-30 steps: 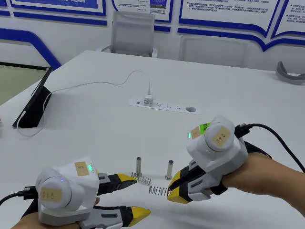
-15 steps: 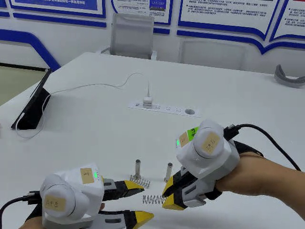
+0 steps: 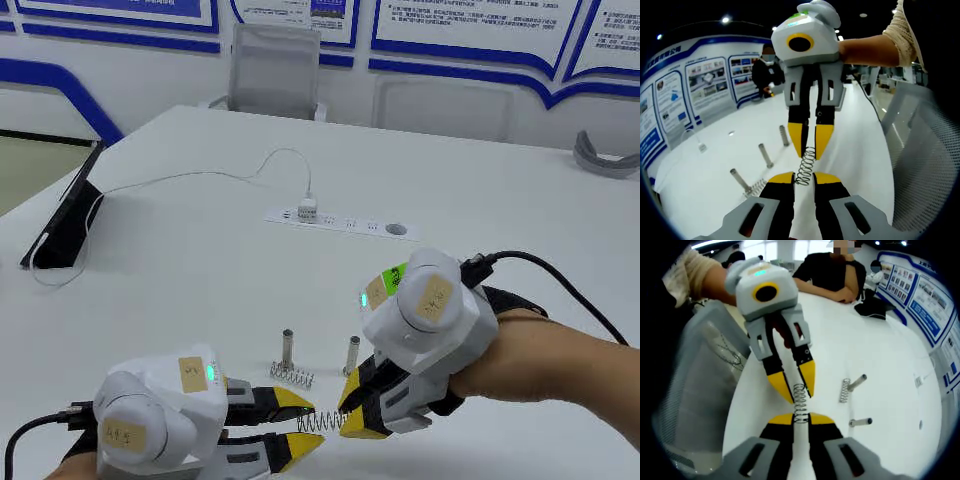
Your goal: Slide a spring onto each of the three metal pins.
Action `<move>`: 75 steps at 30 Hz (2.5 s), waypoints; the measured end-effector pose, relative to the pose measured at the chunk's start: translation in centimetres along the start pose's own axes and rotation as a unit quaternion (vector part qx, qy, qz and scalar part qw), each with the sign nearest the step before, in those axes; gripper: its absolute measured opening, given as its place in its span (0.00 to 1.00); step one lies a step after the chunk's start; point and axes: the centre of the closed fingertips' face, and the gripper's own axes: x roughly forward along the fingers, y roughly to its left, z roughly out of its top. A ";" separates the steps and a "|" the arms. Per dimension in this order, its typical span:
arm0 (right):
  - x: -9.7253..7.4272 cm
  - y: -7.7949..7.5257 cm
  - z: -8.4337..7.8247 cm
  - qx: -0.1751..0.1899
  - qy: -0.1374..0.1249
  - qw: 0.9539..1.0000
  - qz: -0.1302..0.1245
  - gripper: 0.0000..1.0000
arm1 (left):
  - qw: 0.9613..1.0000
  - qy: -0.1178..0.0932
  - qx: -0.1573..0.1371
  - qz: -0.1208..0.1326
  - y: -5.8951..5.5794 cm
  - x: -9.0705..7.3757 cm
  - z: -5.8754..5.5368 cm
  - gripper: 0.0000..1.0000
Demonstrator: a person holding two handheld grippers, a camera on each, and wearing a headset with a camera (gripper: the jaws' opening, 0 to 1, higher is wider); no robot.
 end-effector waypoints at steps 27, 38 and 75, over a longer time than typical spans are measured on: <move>-2.0 -0.2 4.3 0.026 -0.096 0.995 -0.008 0.12 | 1.000 -0.001 0.003 0.001 0.1 0.2 0.3 0.11; -2.0 -0.3 5.9 0.037 -0.138 0.990 -0.018 0.12 | 1.000 -0.012 -0.022 0.004 0.2 0.1 0.7 0.11; -2.4 -1.4 5.6 0.057 -0.155 0.985 -0.040 0.12 | 0.998 -0.021 -0.043 0.028 1.5 -0.2 0.7 0.19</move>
